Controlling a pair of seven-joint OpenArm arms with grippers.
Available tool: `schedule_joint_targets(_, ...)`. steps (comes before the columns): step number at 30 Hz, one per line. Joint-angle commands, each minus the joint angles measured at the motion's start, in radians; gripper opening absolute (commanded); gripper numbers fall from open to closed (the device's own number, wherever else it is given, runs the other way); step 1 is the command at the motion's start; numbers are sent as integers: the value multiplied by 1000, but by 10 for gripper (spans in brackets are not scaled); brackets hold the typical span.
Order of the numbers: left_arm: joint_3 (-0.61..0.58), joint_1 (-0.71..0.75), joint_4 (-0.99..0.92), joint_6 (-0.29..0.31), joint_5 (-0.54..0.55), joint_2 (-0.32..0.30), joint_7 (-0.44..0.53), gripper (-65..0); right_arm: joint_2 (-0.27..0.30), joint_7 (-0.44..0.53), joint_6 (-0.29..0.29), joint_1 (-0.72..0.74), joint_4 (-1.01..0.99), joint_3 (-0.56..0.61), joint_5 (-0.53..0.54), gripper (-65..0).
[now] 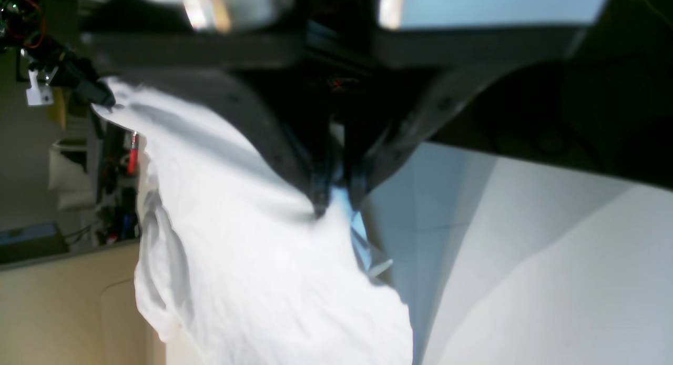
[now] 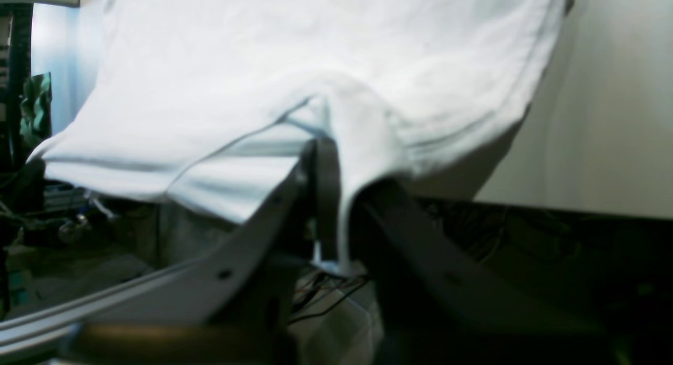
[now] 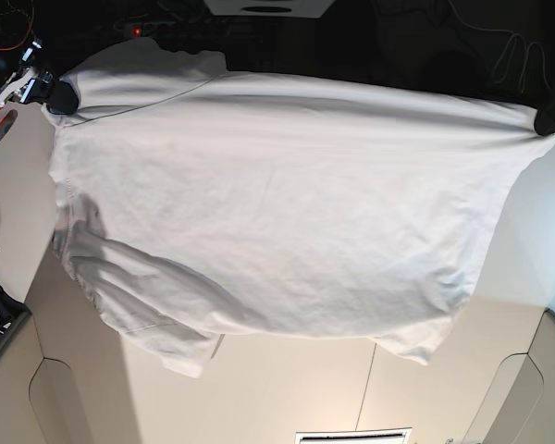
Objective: Layout the t-shirt on the table in an organized manner, then fold the t-shirt properly
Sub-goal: 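Lift the shirt with both grippers and pull it taut between them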
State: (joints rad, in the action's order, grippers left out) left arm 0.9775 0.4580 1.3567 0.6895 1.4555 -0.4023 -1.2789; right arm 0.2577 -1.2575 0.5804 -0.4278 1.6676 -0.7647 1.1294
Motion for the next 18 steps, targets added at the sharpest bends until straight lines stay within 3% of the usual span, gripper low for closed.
schedule_joint_targets(1, 18, 9, 17, 9, 28, -30, 40, -650, 22, 25, 0, -18, 22, -18, 5, -650)
schedule_joint_targets(18, 21, 61, 17, 9, 28, -21, 15, -650, 12, 11, 0, -99, 78, -35, 6, -650)
